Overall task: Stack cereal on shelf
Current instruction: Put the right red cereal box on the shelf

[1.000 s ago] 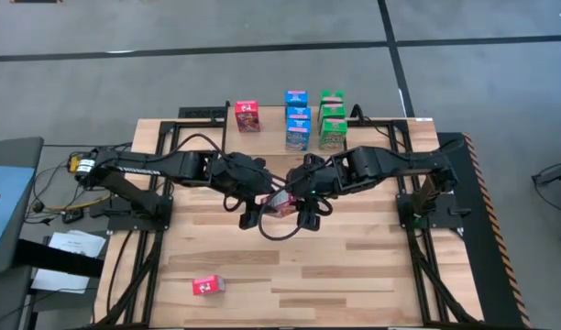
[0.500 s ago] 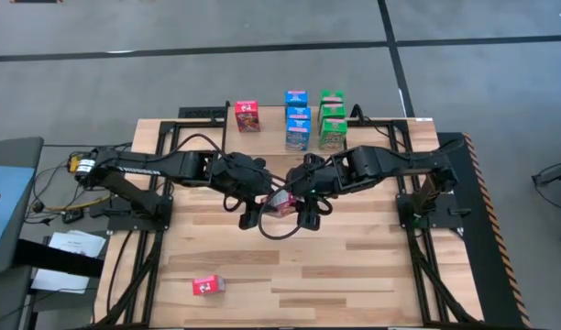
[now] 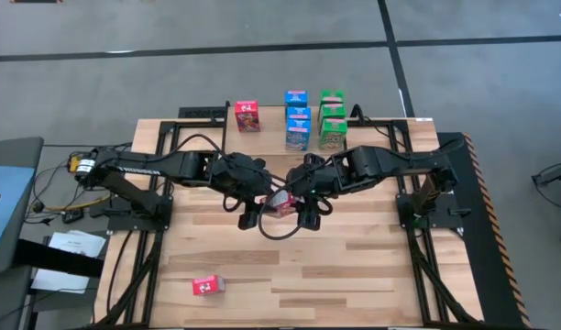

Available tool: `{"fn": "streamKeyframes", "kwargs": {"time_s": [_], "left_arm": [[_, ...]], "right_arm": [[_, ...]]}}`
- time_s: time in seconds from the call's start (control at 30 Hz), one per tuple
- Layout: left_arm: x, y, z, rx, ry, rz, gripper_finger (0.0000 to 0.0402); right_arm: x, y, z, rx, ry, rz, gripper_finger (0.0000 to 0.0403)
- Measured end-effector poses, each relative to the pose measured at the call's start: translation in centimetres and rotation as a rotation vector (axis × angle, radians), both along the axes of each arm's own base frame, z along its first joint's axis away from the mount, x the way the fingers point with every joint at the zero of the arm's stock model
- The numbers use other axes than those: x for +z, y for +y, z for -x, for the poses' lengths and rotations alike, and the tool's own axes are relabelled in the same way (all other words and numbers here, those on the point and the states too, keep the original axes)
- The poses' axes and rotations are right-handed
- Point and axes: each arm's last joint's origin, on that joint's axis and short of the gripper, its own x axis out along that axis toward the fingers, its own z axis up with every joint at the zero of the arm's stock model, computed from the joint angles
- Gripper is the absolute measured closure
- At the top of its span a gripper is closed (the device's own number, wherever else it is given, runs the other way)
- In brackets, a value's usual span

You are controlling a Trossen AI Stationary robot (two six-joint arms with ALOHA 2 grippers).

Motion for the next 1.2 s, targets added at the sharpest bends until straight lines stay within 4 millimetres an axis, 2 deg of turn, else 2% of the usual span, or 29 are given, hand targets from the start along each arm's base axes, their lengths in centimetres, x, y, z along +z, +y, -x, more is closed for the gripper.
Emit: {"fn": "streamKeyframes", "kwargs": {"time_s": [0.8, 1.03, 1.2], "left_arm": [[-0.3, 0.0, 0.3, -0.01, 0.039, -0.033, 0.0221], [-0.5, 0.1, 0.8, -0.001, 0.086, -0.061, 0.0221], [0.5, 0.3, 2.0, 0.009, 0.062, -0.098, 0.0221]], "right_arm": [[-0.1, -0.3, 0.2, 0.014, 0.027, 0.02, 0.0152], [1.7, -0.5, 1.4, 0.013, 0.01, 0.017, 0.0152], [3.5, -0.7, 2.3, 0.012, -0.029, 0.01, 0.0152]]}}
